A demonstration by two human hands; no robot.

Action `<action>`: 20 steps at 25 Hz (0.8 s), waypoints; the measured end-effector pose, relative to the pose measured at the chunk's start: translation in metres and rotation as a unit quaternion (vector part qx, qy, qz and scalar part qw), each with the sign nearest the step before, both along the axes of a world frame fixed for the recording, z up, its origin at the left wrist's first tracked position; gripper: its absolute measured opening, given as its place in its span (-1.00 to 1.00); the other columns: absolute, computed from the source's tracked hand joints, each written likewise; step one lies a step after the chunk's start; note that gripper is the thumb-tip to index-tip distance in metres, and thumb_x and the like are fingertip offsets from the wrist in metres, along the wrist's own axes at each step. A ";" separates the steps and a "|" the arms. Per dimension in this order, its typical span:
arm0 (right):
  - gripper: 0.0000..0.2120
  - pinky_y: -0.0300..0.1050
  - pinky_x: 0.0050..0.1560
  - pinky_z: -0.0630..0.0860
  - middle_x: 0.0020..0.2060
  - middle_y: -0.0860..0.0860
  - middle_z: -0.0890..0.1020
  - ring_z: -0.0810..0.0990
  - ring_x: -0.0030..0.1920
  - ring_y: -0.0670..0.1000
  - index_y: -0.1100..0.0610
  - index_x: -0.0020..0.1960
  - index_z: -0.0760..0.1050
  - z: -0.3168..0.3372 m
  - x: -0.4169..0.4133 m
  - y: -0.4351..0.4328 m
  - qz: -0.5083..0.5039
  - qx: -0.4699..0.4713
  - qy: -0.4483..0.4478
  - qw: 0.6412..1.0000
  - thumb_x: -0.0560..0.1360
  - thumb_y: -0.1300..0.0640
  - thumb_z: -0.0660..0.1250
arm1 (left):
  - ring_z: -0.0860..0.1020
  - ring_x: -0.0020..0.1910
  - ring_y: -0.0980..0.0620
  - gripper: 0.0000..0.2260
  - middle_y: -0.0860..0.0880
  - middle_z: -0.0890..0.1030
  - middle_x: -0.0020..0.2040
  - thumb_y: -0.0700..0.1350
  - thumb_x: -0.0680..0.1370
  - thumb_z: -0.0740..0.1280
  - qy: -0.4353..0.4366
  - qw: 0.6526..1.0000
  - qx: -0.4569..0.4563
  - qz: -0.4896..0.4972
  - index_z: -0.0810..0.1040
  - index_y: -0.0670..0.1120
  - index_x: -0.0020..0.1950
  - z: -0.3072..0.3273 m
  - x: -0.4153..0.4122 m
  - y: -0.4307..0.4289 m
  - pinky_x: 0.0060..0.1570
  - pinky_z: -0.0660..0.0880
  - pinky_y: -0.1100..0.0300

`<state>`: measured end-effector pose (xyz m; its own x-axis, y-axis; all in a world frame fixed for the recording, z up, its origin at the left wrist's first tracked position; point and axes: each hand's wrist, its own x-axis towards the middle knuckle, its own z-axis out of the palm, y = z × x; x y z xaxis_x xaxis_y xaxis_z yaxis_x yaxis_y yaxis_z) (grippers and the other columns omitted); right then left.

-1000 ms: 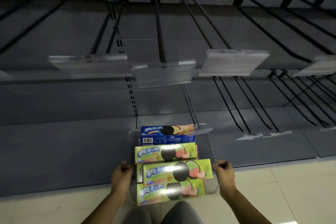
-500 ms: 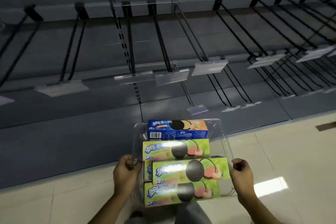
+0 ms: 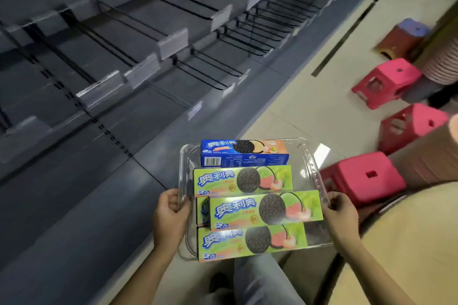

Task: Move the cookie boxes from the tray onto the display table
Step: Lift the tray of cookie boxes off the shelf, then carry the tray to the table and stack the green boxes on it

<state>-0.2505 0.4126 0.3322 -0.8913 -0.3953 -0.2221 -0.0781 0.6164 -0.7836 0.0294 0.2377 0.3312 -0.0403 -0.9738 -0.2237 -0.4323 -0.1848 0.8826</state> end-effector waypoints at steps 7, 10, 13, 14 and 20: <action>-0.86 -0.11 -0.33 0.32 -0.35 0.09 0.50 0.37 -0.37 -0.02 0.25 -0.15 0.44 0.053 -0.001 0.119 -0.193 -0.015 0.042 0.980 0.38 0.24 0.39 | 0.55 -0.24 -0.05 -0.77 -0.08 0.59 -0.18 -0.20 0.41 0.44 0.008 0.980 -0.014 -0.200 0.50 -0.17 0.02 0.031 -0.104 0.018 -0.26 0.45 0.15; -0.86 -0.16 -0.34 0.32 -0.33 0.12 0.51 0.37 -0.37 -0.01 0.24 -0.15 0.44 0.066 0.003 0.160 -0.289 0.003 0.062 0.955 0.38 0.24 0.40 | 0.56 -0.18 -0.14 -0.75 -0.13 0.61 -0.13 -0.19 0.39 0.45 0.007 0.960 -0.046 -0.277 0.52 -0.18 0.02 0.034 -0.156 0.032 -0.19 0.47 0.10; -0.86 -0.12 -0.33 0.34 -0.31 0.06 0.51 0.41 -0.32 0.00 0.17 -0.12 0.45 0.077 0.023 0.191 -0.373 0.011 0.076 0.925 0.38 0.23 0.40 | 0.56 -0.18 -0.14 -0.74 -0.14 0.61 -0.12 -0.17 0.39 0.46 0.015 0.934 -0.055 -0.353 0.52 -0.17 0.03 0.034 -0.191 0.050 -0.14 0.49 0.05; -0.85 -0.10 -0.33 0.35 -0.29 0.02 0.52 0.43 -0.29 -0.01 0.15 -0.08 0.46 0.079 0.034 0.199 -0.395 0.014 0.074 0.916 0.39 0.23 0.39 | 0.56 -0.19 -0.14 -0.74 -0.14 0.61 -0.13 -0.16 0.39 0.45 0.013 0.923 -0.057 -0.381 0.52 -0.16 0.03 0.035 -0.199 0.055 -0.14 0.50 0.05; -0.78 -0.11 -0.28 0.40 -0.25 -0.01 0.61 0.52 -0.27 -0.06 0.06 0.02 0.49 0.066 0.131 0.208 -0.554 0.004 0.047 0.831 0.39 0.16 0.39 | 0.58 -0.16 -0.16 -0.79 -0.13 0.62 -0.14 -0.14 0.39 0.46 0.004 0.823 -0.050 -0.565 0.51 -0.09 -0.04 0.036 -0.234 0.067 -0.07 0.53 -0.01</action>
